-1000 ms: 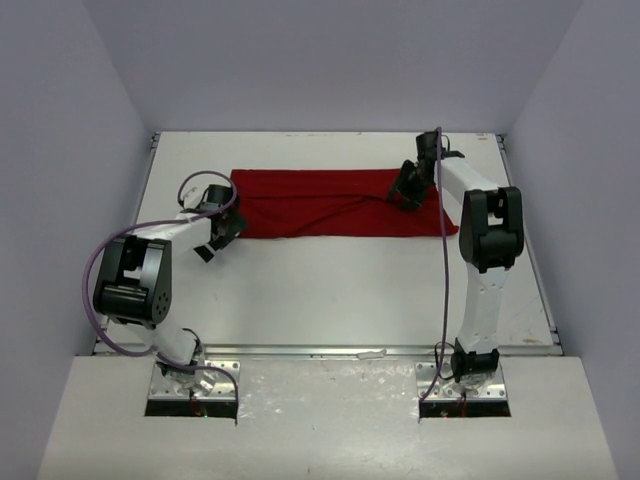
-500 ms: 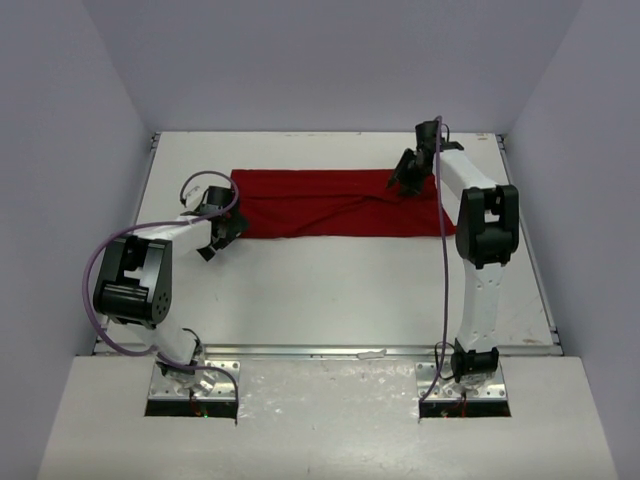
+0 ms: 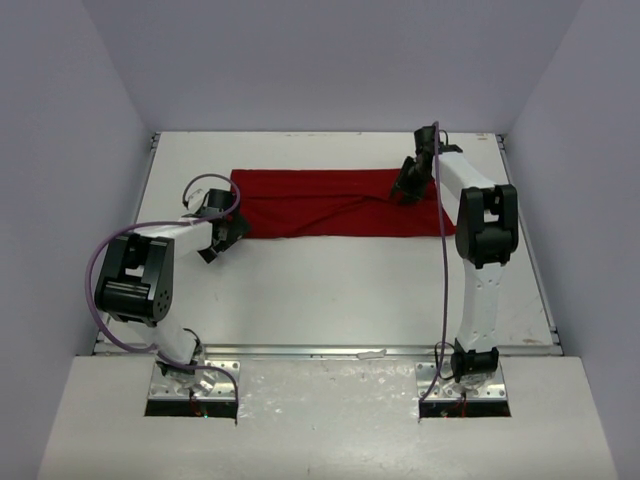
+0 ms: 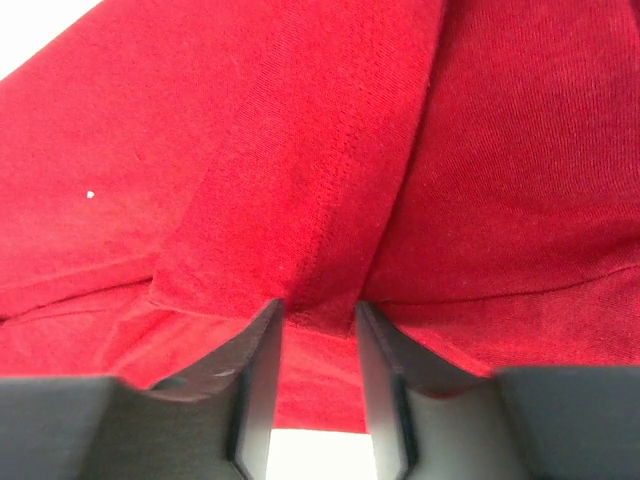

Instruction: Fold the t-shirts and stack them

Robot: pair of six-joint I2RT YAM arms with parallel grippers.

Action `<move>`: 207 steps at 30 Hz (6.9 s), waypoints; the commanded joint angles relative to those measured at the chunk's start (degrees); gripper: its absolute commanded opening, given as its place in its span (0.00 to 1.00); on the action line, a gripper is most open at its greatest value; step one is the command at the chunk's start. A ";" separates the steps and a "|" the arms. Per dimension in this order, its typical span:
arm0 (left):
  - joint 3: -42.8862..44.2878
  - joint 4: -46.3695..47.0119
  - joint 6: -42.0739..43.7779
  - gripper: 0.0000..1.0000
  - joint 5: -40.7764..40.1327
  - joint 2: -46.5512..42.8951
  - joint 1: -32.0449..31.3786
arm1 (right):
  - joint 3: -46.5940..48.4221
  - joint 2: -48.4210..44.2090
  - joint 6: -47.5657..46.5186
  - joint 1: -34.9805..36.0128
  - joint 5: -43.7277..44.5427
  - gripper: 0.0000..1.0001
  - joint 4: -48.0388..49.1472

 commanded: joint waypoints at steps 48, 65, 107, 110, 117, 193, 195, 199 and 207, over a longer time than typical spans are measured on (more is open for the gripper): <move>-2.28 3.49 0.94 1.00 -0.11 -0.65 0.66 | 25.44 9.89 -8.14 -0.31 -22.03 0.23 15.93; -2.45 -1.26 -1.70 1.00 -4.86 -4.17 0.66 | -8.29 -15.67 -12.97 -3.39 8.63 0.61 -0.51; 3.97 5.42 2.88 0.00 3.23 8.49 4.88 | -25.83 -19.84 -15.70 -11.48 12.78 0.84 3.63; 3.44 5.95 2.88 0.00 4.11 8.66 5.31 | -23.79 -15.62 -16.23 -11.48 14.43 0.79 4.58; 3.70 5.69 3.32 0.00 4.64 7.96 5.67 | -20.54 -10.87 -17.29 -11.83 12.51 0.56 6.18; 35.29 -34.76 2.88 1.00 -10.22 29.96 -7.59 | 33.95 22.62 -22.81 0.74 -0.93 0.99 -20.11; 26.35 -30.09 2.53 1.00 -7.76 25.11 -10.23 | 33.53 21.75 -27.19 0.91 -4.45 0.99 -17.14; 18.04 -26.66 1.65 1.00 -3.73 21.50 -15.59 | 32.20 19.11 -33.80 3.54 -3.49 0.99 -13.87; 7.22 -23.05 -10.29 1.00 7.27 13.16 -31.41 | 37.65 21.74 -38.47 9.00 -5.85 0.99 -7.90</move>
